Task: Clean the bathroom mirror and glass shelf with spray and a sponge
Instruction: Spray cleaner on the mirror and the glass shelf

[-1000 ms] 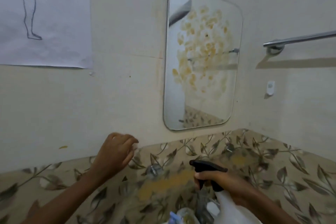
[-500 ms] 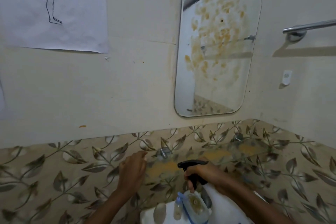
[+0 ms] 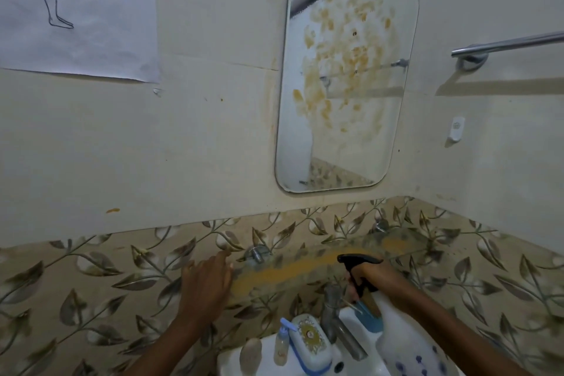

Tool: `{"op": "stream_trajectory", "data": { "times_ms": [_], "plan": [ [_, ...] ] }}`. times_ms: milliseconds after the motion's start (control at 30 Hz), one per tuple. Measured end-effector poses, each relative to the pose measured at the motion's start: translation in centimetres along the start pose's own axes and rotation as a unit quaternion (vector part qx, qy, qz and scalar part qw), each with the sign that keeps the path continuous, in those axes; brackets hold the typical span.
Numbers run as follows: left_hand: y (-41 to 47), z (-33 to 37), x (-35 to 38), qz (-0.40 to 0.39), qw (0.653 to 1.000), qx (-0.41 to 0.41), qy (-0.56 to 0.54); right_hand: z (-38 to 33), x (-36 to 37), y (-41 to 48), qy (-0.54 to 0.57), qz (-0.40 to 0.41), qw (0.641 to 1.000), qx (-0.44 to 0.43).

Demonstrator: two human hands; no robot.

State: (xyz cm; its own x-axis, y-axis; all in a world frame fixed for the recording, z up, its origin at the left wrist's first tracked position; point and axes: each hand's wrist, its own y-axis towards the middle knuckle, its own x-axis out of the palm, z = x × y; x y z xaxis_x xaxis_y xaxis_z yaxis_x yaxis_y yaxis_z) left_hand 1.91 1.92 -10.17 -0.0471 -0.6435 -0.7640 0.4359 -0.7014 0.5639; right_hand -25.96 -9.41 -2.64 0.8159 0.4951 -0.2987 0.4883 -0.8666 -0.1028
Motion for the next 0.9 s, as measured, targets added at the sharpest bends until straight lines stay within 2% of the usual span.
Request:
{"op": "stream_trajectory", "data": {
  "times_ms": [67, 133, 300, 500, 733, 900],
  "plan": [
    [-0.2, 0.1, -0.1, 0.004, 1.0, 0.005, 0.008, -0.4, -0.8, -0.3, 0.012, -0.013, 1.0, -0.012],
    [-0.3, 0.1, -0.1, 0.008, 1.0, 0.004, 0.012, -0.3, -1.6, -0.1, 0.019, 0.018, 0.999, -0.019],
    [-0.3, 0.3, -0.6, 0.023, 0.999, 0.016, 0.041, 0.9, -2.9, 2.1, 0.001, 0.082, 0.995, 0.057],
    [-0.4, 0.5, -0.9, 0.031, 0.997, 0.02, 0.061, 0.9, -6.7, 2.9, 0.022, 0.128, 0.989, 0.067],
    [-0.5, 0.5, -0.8, 0.037, 0.995, 0.029, 0.09, 2.5, -9.2, 2.2, -0.028, 0.192, 0.979, 0.06],
    [-0.2, 0.5, -0.4, 0.058, 0.993, 0.047, 0.092, 2.2, -11.9, 2.9, -0.026, 0.207, 0.977, 0.039]
  ]
}}
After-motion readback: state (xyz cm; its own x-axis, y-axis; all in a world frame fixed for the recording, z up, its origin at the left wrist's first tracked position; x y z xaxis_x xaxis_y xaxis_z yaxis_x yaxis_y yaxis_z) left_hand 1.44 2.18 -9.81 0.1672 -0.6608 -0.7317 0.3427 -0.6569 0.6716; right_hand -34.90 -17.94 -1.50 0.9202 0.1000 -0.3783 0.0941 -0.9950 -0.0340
